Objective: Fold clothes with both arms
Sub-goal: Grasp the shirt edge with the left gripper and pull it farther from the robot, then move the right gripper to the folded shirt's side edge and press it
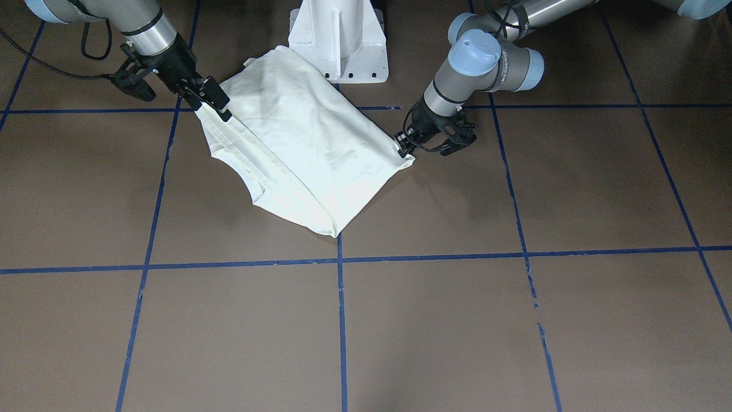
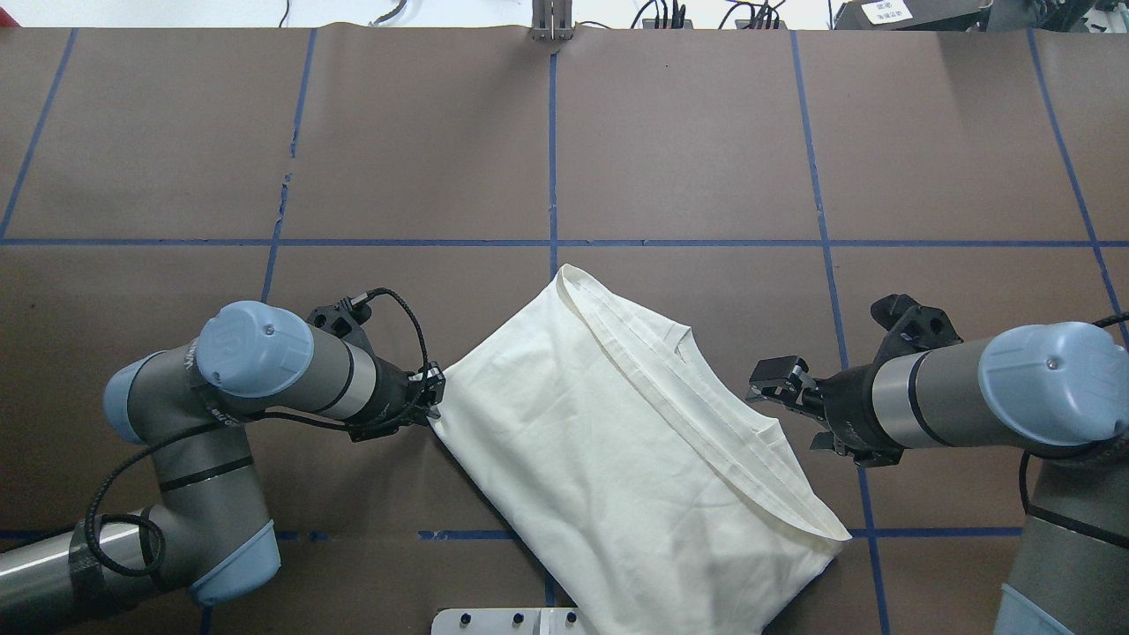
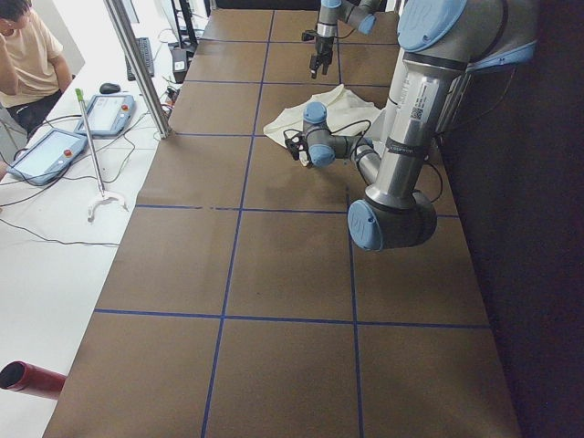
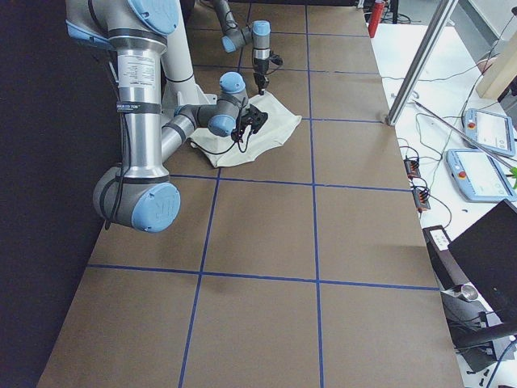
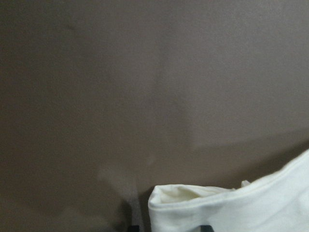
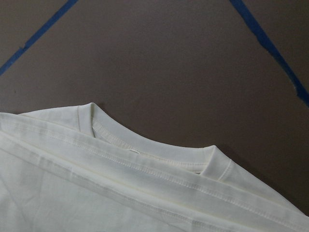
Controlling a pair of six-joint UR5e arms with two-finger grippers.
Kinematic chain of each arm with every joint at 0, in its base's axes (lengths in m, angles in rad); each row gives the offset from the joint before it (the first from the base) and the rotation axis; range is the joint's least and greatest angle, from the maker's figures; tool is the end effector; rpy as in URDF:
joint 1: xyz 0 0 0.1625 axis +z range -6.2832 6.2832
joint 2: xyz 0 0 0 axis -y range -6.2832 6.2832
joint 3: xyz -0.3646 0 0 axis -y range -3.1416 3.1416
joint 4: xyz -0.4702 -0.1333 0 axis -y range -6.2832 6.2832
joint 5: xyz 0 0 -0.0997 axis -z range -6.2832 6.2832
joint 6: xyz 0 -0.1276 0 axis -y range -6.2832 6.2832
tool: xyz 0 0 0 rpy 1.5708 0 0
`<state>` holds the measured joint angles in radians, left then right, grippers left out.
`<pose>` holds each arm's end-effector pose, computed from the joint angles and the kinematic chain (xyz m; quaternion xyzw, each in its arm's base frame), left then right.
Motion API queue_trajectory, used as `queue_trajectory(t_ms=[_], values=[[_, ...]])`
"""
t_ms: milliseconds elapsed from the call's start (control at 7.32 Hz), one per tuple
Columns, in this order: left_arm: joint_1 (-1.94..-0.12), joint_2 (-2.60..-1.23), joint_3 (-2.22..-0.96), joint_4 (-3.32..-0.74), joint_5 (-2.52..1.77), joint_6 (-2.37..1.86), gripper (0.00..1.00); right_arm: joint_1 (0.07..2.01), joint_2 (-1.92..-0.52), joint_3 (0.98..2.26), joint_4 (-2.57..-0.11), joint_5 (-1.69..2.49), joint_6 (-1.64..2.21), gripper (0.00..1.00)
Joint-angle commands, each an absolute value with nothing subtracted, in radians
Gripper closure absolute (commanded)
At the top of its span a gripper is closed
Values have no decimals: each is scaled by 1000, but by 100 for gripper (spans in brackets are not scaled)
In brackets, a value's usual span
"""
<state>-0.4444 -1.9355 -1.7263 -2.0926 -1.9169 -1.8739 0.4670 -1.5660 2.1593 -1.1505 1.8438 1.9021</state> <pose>0.5861 -0.3788 0.2439 -0.1144 0.4996 -0.2321 0.8267 -0.4453 -0.3353 0.2446 -0.0861 -0.4878 0.2758 0.8238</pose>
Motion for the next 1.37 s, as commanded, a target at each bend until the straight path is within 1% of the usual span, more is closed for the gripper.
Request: queue_trajectory(t_ms=[0,273,547,683,820,956,1093,1230], values=[[-449,-1931,-1727,-2065,-1902,-1867,100,466,-1565,2158,-1150,1844,1902,0],[-497,-1931,-1733,-2063,-1891,-1814,100,465,-1565,2158,-1150,1844,1902,0],[-593,-1946,-1692,-2068,-1890,-1665,100,471,-1565,2160,-1149,1844,1902,0],[-689,-2024,-1574,-2081,-1884,-1570,100,474,-1554,2158,-1149,1844,1902,0],[-769,-2165,-1376,-2129,-1884,-1548,100,472,-1549,2157,-1149,1841,1902,0],[-806,-2278,-1176,-2260,-1881,-1548,100,471,-1524,2151,-1150,1841,1902,0],[-810,-2337,-1054,-2364,-1855,-1548,100,469,-1470,2117,-1150,1844,1902,0],[-818,-2339,-1075,-2371,-1862,-1548,39,463,-1422,2077,-1150,1845,1902,0]])
